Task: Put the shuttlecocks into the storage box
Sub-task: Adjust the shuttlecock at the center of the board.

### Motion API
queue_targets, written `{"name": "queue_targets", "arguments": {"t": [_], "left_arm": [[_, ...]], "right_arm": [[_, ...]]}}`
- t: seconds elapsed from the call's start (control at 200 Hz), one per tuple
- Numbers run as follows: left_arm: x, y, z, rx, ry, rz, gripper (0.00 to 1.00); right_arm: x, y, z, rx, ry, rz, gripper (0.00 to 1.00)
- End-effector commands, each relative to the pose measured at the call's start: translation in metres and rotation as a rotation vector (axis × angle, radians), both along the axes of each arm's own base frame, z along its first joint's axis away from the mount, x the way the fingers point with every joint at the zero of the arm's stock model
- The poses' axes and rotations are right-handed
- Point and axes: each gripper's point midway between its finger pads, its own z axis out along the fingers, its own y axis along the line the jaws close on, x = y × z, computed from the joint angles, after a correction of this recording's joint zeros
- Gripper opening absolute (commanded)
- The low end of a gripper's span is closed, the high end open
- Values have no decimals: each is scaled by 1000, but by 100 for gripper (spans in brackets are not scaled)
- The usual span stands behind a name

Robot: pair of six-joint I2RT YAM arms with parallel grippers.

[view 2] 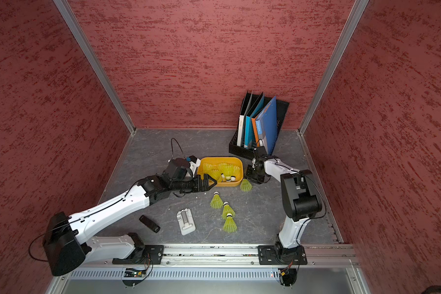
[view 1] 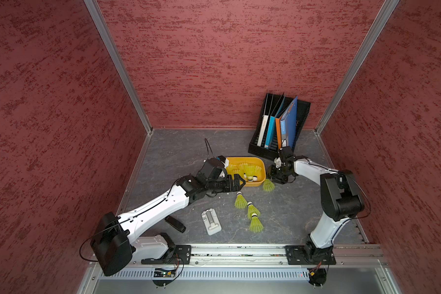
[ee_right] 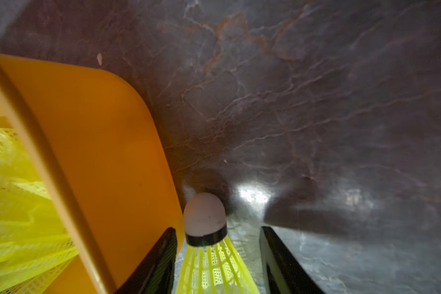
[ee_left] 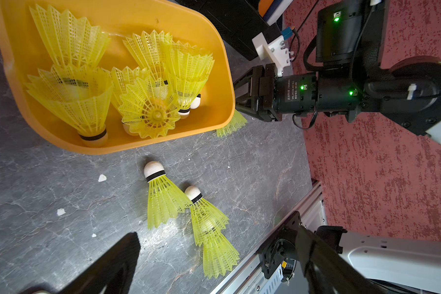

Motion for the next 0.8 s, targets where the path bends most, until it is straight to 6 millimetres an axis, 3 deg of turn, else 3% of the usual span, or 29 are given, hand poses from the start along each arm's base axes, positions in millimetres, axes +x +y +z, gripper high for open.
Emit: {"name": "queue_targets", "arguments": {"t": [0.0, 0.165, 0.601, 0.771, 0.797], "left_arm": [[2, -2, 2, 0, -9, 2, 100], [4, -3, 0, 1, -9, 1, 100], [7, -6, 5, -1, -22, -11, 100], [7, -6, 7, -1, -25, -16, 100], [6, -6, 8, -2, -25, -18, 100]], "right_arm": [[2, 2, 0, 21, -2, -8, 54], [-12, -12, -3, -51, 30, -43, 47], [-65, -66, 18, -215, 51, -243, 48], [-80, -75, 12, -188, 89, -313, 50], [-78, -75, 21, -176, 56, -320, 50]]}}
